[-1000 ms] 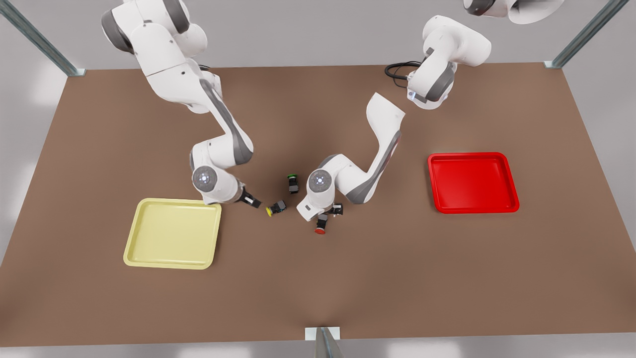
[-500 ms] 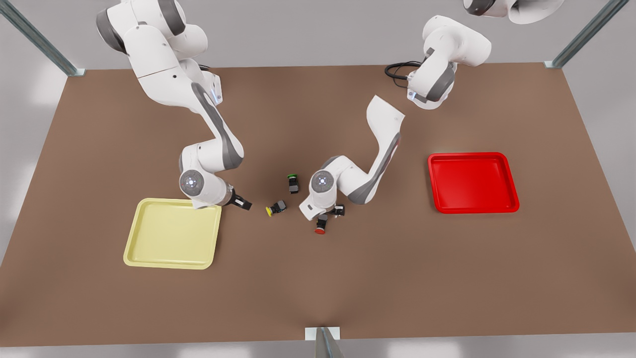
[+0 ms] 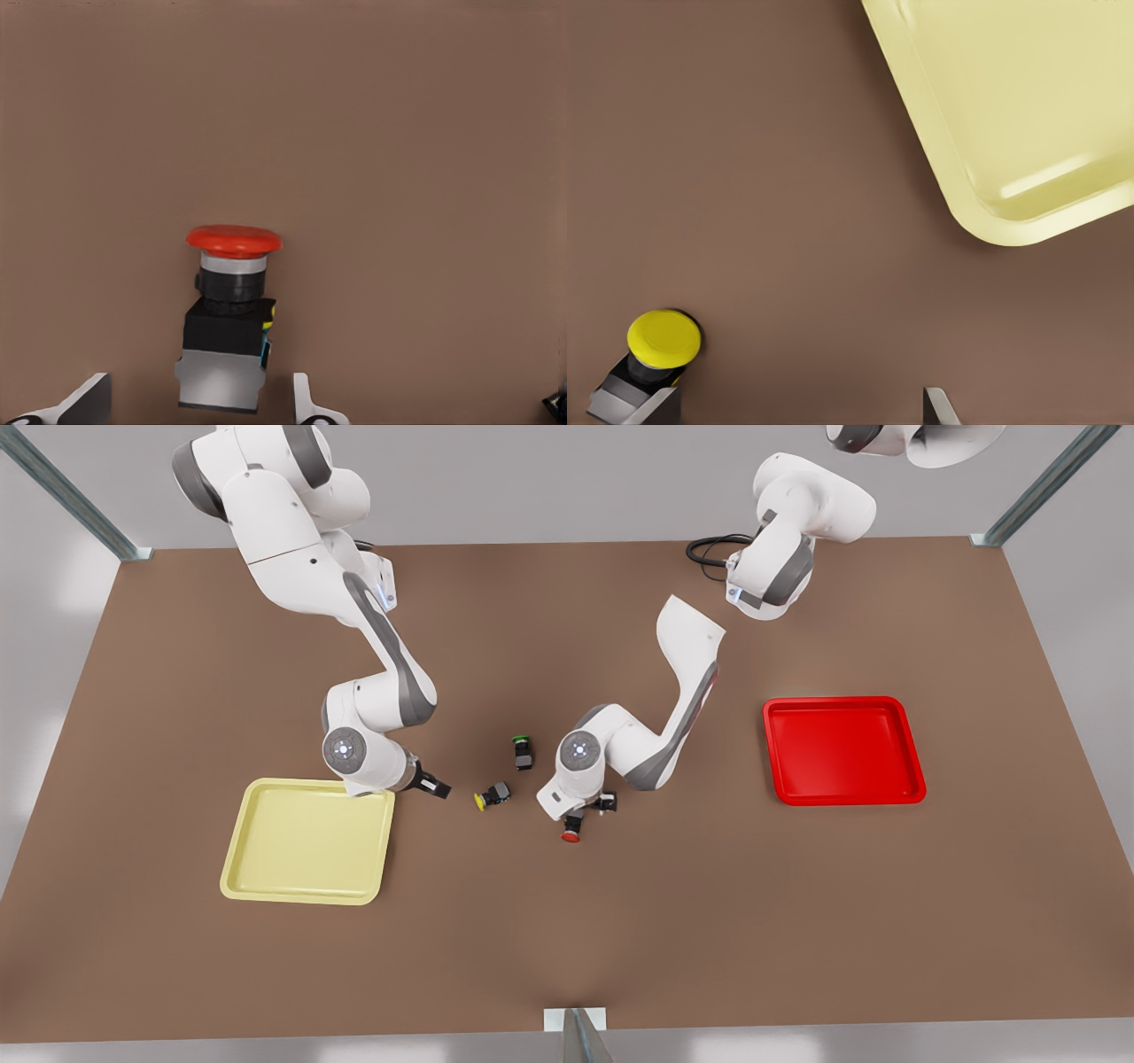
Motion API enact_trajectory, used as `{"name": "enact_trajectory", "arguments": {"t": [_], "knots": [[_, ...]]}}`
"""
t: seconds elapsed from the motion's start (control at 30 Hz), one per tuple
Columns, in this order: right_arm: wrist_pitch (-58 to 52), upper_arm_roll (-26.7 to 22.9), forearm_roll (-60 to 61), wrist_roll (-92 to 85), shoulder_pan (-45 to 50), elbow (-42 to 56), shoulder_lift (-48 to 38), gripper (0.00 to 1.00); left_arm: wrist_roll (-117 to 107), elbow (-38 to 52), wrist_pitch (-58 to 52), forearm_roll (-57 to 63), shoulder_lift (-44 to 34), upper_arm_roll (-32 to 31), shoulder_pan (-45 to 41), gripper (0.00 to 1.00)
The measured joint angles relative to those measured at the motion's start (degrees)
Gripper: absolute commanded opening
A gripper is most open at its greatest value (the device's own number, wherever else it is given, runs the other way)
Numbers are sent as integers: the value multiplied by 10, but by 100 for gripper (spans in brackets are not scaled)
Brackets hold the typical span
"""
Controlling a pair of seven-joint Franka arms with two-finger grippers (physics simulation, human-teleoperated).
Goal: Place the switches on the corresponding trays according to their colors
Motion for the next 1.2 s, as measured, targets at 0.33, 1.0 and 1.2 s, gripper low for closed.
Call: {"name": "enact_trajectory", "arguments": {"t": [0.33, 1.0, 1.2], "knots": [[0, 0, 1, 3, 1, 1, 1, 100, 7, 5, 4, 0, 4, 3, 7, 97], [0, 0, 1, 4, 3, 1, 2, 100, 43, 17, 6, 0, 9, 2, 7, 61], [0, 0, 1, 4, 3, 1, 2, 100, 39, 17, 6, -2, 9, 2, 6, 52]]}}
